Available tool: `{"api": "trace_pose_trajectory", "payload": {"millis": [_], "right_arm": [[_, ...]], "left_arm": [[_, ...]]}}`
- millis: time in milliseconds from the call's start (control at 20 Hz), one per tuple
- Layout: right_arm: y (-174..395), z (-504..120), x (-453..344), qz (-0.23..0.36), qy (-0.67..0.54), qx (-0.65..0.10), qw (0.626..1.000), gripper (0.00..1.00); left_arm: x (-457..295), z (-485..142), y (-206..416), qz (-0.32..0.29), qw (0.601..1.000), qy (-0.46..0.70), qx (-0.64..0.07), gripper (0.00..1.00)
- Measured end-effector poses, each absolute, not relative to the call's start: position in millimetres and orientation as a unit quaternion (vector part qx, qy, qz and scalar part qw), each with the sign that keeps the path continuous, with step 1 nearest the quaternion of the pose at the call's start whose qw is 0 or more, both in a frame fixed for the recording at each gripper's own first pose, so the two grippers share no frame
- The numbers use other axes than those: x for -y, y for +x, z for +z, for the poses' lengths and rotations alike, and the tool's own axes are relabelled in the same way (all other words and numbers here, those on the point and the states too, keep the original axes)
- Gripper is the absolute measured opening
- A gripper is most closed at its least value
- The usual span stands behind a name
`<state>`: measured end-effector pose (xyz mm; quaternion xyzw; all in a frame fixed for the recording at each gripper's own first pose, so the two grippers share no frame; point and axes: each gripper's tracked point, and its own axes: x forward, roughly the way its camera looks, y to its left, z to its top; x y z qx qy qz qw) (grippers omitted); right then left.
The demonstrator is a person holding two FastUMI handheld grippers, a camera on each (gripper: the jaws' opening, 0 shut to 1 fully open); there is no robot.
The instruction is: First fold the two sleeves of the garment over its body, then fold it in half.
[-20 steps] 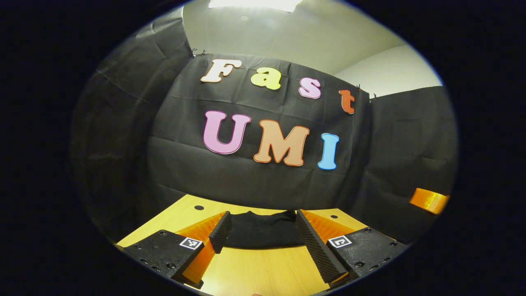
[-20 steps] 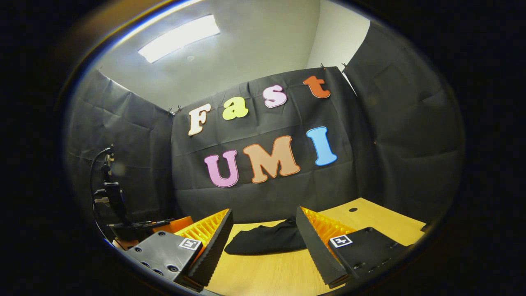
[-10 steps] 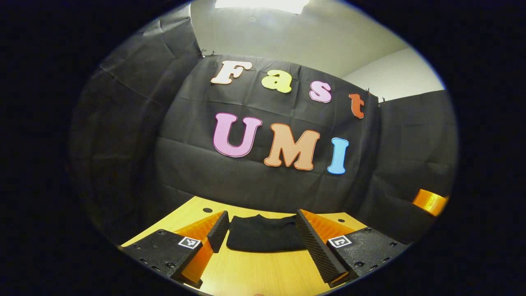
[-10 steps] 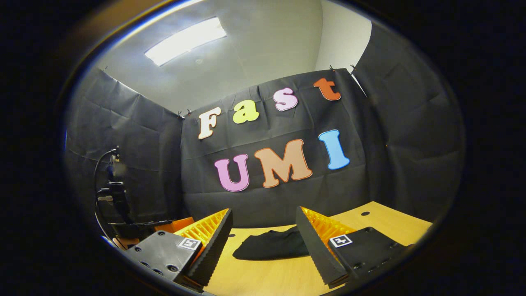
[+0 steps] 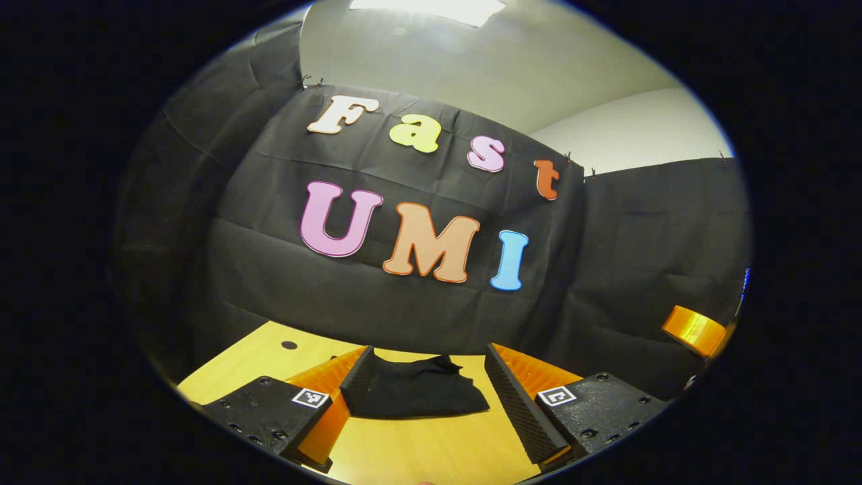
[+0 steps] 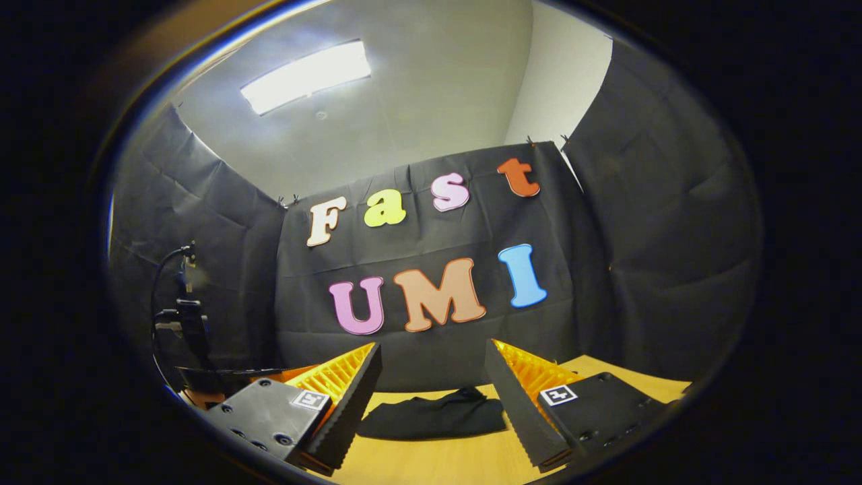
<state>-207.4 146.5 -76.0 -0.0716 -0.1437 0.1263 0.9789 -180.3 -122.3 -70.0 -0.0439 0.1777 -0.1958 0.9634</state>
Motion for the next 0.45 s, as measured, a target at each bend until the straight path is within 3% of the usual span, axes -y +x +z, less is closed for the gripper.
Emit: {"api": "trace_pose_trajectory", "payload": {"millis": [250, 450], "right_arm": [[-197.3, -49.7, -100.6, 0.126, -0.064, 0.166, 0.976, 0.97], [-185.2, -7.6, -31.0, 0.127, -0.089, 0.199, 0.968, 0.94]], "left_arm": [[179.9, -74.7, -176.0, -0.22, 0.954, -0.074, -0.19, 0.94], [248.7, -64.9, -168.2, -0.218, 0.959, -0.094, -0.157, 0.93]]}}
